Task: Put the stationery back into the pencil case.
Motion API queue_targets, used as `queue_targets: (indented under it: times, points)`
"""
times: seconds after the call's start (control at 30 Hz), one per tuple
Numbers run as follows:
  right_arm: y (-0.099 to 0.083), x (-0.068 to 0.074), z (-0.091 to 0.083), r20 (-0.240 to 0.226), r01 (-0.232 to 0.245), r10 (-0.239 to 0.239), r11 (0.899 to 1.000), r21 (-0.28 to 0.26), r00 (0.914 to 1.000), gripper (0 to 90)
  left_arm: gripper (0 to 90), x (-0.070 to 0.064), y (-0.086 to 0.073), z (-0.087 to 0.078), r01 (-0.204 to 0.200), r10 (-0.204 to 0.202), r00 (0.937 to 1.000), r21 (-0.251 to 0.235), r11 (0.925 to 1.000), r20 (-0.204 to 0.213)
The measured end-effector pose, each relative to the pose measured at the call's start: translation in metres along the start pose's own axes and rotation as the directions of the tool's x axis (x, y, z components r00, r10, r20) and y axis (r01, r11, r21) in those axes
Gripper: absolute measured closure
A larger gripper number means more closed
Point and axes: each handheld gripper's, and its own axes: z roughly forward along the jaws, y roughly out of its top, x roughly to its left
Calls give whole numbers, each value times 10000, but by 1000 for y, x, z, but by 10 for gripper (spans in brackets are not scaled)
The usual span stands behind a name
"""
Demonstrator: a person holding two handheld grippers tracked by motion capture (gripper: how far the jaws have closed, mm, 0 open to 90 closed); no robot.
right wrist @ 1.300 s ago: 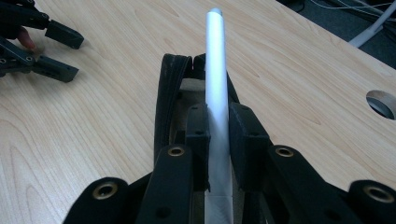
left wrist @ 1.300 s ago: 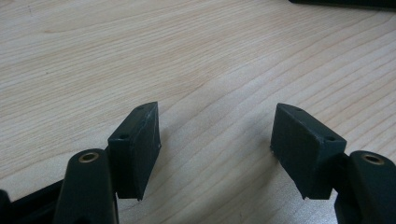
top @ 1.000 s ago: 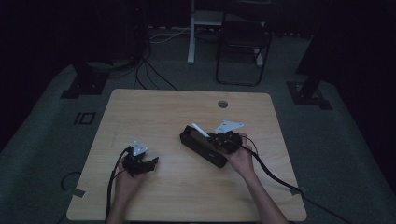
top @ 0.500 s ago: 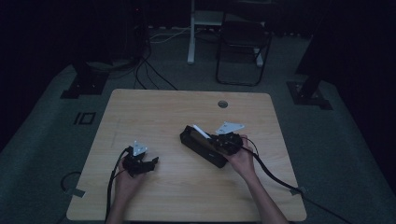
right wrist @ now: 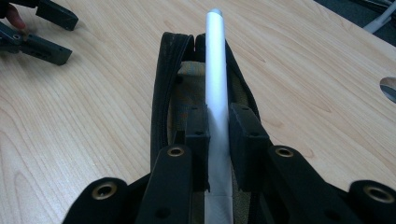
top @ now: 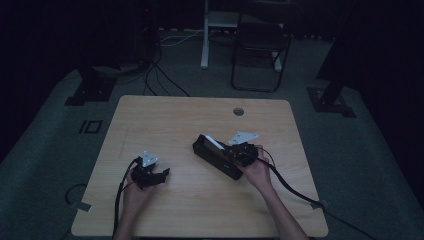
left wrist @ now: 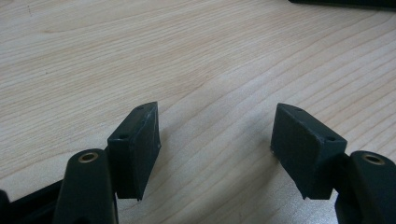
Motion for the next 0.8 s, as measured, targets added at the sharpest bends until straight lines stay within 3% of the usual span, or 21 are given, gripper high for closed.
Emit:
queue_targets:
  times: [0.37, 0.6, 0.8]
  points:
    - [-2, 1, 5, -89, 119, -118, 9998, 164, 9999, 769, 333, 0, 0, 0, 5, -5, 10000, 0, 10000, 0]
    - [0, 1, -3, 124, 36, -33, 9998, -182, 9999, 644, 331, 0, 0, 0, -10, 10, 10000, 8, 10000, 7]
    - [2, 1, -12, 315, -18, 29, 9994, -357, 9995, 589, 330, 0, 0, 0, -14, 14, 10000, 7, 10000, 6]
